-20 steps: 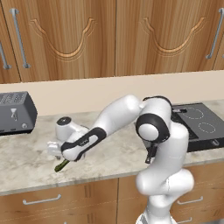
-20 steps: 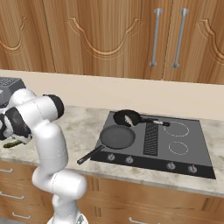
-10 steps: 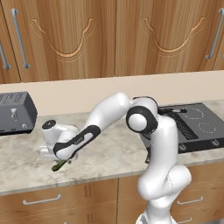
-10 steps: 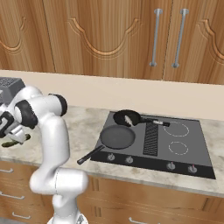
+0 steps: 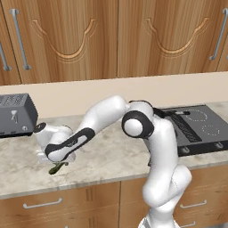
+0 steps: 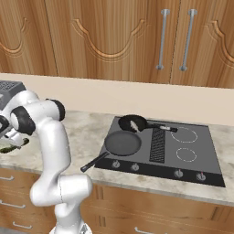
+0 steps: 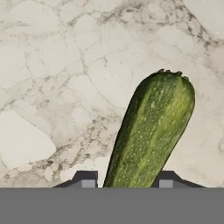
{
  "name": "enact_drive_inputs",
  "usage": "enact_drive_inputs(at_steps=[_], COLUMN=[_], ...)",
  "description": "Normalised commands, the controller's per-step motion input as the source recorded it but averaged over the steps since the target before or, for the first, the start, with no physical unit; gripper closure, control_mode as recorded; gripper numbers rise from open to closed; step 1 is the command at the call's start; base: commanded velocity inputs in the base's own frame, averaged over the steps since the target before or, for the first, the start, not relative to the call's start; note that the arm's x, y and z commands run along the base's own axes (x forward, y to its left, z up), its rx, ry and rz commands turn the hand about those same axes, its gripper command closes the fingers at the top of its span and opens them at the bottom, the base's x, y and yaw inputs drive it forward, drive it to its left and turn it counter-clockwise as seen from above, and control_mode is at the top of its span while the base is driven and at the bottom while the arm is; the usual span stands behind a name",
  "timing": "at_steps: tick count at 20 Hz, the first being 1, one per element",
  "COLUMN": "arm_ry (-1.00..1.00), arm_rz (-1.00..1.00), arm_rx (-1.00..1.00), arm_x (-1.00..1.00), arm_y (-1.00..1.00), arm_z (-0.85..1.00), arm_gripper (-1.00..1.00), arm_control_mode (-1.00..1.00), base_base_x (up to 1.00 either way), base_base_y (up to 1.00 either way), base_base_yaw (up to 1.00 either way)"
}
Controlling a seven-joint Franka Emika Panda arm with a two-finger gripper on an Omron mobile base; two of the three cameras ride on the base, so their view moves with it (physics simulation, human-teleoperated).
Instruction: Place both pans onto different burners. Then place the squash and the fish on different pans.
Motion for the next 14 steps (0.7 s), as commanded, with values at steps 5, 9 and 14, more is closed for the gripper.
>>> enact_drive_inputs(at_steps=[5, 9, 14], arm_ry=[-0.08, -0.11, -0.12], arm_rz=[0.00, 0.02, 0.11], arm_rx=[-0.08, -0.04, -0.01], arm_x=[-0.36, -0.37, -0.42], arm_y=[-0.52, -0.57, -0.53], arm_z=[0.29, 0.53, 0.64], arm_gripper=[1.00, 1.00, 1.00], arm_control_mode=[-1.00, -1.00, -1.00], base_base_x=[0.00, 0.00, 0.00], base_base_y=[0.00, 0.00, 0.00], base_base_yaw=[0.00, 0.00, 0.00])
